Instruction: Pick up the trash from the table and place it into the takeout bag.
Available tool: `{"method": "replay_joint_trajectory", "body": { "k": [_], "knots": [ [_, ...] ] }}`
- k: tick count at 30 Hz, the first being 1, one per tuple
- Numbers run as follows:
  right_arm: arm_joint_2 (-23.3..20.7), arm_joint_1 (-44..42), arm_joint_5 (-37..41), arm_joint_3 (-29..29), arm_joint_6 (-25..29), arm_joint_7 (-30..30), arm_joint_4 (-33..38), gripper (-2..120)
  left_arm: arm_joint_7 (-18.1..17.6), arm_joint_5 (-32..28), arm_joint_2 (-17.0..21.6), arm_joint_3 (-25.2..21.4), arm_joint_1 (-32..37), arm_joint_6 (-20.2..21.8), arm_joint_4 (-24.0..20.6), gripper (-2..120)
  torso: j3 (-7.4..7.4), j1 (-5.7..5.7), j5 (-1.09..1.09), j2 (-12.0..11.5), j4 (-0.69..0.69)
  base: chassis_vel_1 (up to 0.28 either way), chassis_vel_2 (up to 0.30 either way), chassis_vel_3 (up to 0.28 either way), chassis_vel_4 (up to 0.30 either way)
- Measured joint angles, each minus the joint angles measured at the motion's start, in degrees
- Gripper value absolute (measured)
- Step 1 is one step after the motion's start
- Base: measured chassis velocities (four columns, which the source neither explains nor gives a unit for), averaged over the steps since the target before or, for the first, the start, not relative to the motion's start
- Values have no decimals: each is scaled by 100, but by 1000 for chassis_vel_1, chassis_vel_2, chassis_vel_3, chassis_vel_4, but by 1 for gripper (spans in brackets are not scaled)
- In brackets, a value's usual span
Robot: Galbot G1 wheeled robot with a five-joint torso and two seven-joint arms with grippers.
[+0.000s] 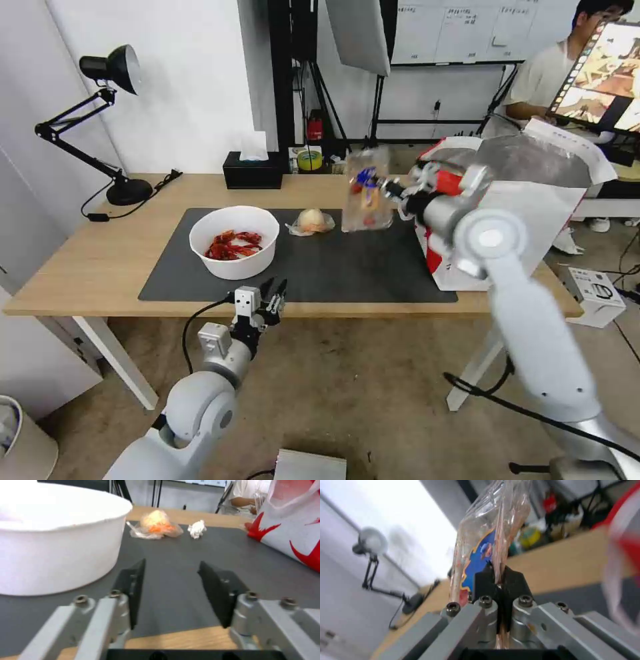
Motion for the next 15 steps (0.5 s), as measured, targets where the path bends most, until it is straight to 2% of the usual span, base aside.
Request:
{"method": "replay_joint_trajectory", "body": {
  "k": [2,3,4,7,9,15],
  "knots": [
    [-118,133,6,158,78,96,28,0,-3,-12,6,-39,-1,0,-27,66,0,0,0,0,0,0,0,0,0],
    [-118,133,6,158,78,96,28,0,-3,-12,6,-39,-1,0,-27,66,0,0,0,0,0,0,0,0,0],
    [-213,203,7,243,118,134,25,0,-5,-19,13,-57,2,0,-41,73,0,0,0,0,0,0,0,0,0],
    [-317,256,5,310,151,171,9,0,-6,-23,25,-72,15,0,-58,79,0,0,0,0,0,0,0,0,0],
    [-586,360,-26,452,258,255,-44,0,-8,-29,47,-99,53,0,-92,92,0,0,0,0,0,0,0,0,0],
    [-917,535,-59,626,423,329,-225,0,-11,-35,50,-103,60,0,-109,99,0,0,0,0,0,0,0,0,0]
  ]
}}
